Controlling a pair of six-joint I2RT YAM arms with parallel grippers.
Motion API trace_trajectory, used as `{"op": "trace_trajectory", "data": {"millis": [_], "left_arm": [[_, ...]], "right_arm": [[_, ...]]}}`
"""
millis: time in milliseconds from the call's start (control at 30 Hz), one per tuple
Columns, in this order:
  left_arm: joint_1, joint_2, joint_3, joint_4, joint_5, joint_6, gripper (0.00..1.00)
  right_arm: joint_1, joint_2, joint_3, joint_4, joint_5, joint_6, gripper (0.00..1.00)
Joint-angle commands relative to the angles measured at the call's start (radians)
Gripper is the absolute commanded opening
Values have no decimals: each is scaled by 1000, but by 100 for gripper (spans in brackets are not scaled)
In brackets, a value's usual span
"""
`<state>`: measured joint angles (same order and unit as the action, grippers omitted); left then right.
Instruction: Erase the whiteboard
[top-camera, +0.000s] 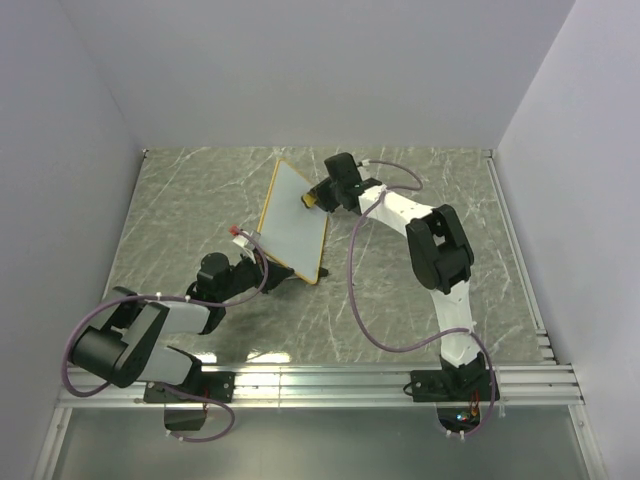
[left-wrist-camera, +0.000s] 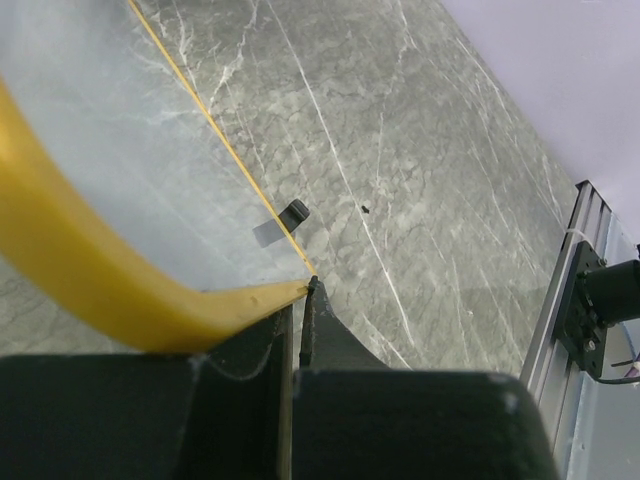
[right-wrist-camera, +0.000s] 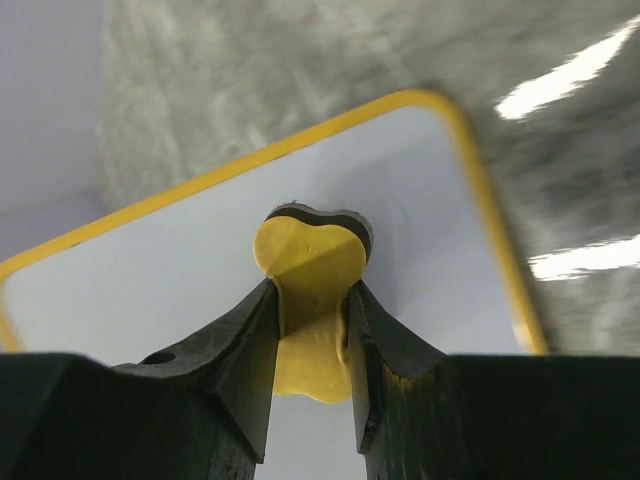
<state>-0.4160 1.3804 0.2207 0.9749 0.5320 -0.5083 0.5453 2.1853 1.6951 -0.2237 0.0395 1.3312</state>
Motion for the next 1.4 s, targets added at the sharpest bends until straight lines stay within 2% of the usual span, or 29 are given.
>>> {"op": "trace_trajectory", "data": {"millis": [0,233,333,533,567,600,633,733,800,867,900,933,967,1000,1167,1367], "left_arm": [[-30,-15,-3,-48,46,57,0],[-38,-3,0,-47,54,56,0],[-40,-10,-1,-51,46,62,0],[-47,-24,11,-87,42,82,0],[-49,-32,11,-91,39,86,0],[-49,-34,11,-94,36,88,0],[-52,-35,11,-100,28,94,0],[-63,-37,17,-119,16,108,0],[-69,-53,25,-145,5,123,0],[-78,-75,35,-182,-7,149,0],[-78,-81,54,-197,-10,160,0],[-79,-86,66,-217,-16,178,0],[-79,-95,98,-257,-30,189,0],[-78,-99,117,-283,-44,204,0],[-79,-151,192,-323,-164,192,0],[-127,-283,178,-386,-478,132,0]], "right_arm": [[-2,-28,-80,-40,28,-20,0],[-21,-53,-118,-69,48,-56,0],[-31,-111,-132,-80,60,-96,0],[-54,-353,-176,-193,123,-230,0],[-59,-411,-184,-218,126,-277,3],[-62,-439,-193,-245,138,-297,14],[-62,-468,-219,-273,154,-314,20],[-77,-584,-334,-321,191,-334,8],[-99,-654,-402,-309,178,-336,9],[-105,-689,-465,-330,184,-348,19],[-107,-696,-480,-341,194,-355,30],[-107,-702,-486,-351,198,-365,59],[-107,-710,-492,-370,206,-378,83],[-107,-714,-505,-376,217,-385,99],[-111,-716,-493,-419,226,-411,100],[-113,-694,-442,-439,180,-408,100]]}}
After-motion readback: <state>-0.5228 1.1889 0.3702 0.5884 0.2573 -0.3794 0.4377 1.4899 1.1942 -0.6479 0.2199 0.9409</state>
